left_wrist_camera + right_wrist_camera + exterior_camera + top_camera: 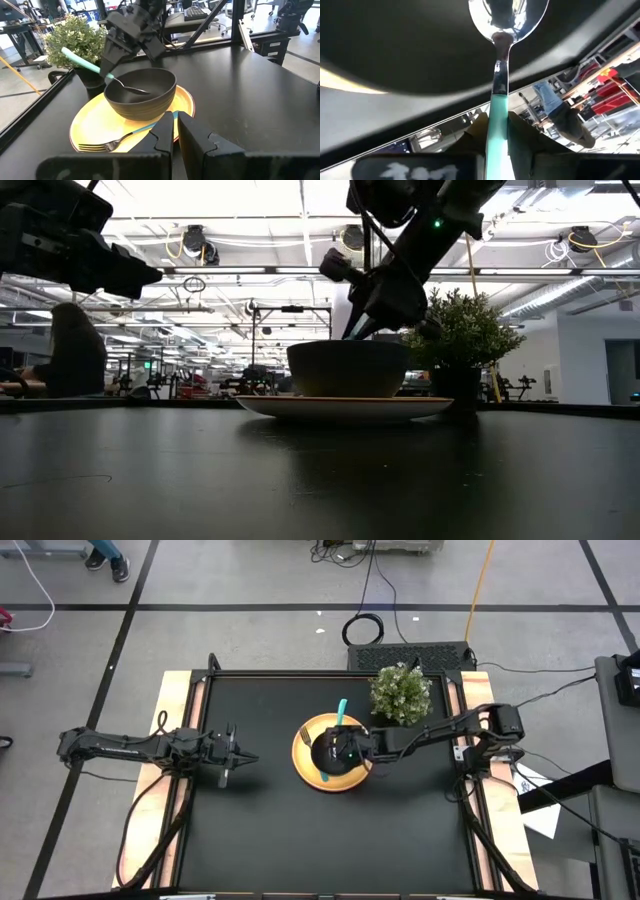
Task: Set table place
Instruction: Put the blue spoon into the black bowl
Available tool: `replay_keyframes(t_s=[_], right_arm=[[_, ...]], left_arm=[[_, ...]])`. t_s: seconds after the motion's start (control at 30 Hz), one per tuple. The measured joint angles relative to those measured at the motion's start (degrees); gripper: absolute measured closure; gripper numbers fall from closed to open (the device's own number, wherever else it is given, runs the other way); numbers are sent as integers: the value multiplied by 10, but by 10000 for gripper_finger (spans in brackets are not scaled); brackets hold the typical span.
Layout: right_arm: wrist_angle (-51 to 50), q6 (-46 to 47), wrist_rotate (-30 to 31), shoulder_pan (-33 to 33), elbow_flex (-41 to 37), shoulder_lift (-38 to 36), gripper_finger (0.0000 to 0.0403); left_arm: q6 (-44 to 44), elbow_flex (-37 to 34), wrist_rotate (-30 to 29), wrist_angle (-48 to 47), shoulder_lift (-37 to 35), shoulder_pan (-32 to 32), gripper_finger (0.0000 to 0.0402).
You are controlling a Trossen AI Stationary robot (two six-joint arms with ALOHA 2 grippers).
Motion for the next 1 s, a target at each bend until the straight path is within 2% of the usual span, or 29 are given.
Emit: replay_keyframes(t_s=[0.3, 0.57, 0.8, 1.0], right_arm=[[42, -14, 51, 6, 0, 55, 371], [62, -19, 50, 5, 0, 53, 371], [46, -15, 55, 6, 0, 52, 371], [-37, -8, 68, 8, 40, 52, 371]], left_arm=[[0, 0, 0, 1, 0, 0, 371], [0, 0, 0, 0, 0, 0, 371], [0, 0, 0, 0, 0, 0, 371], [0, 0, 0, 0, 0, 0, 371]])
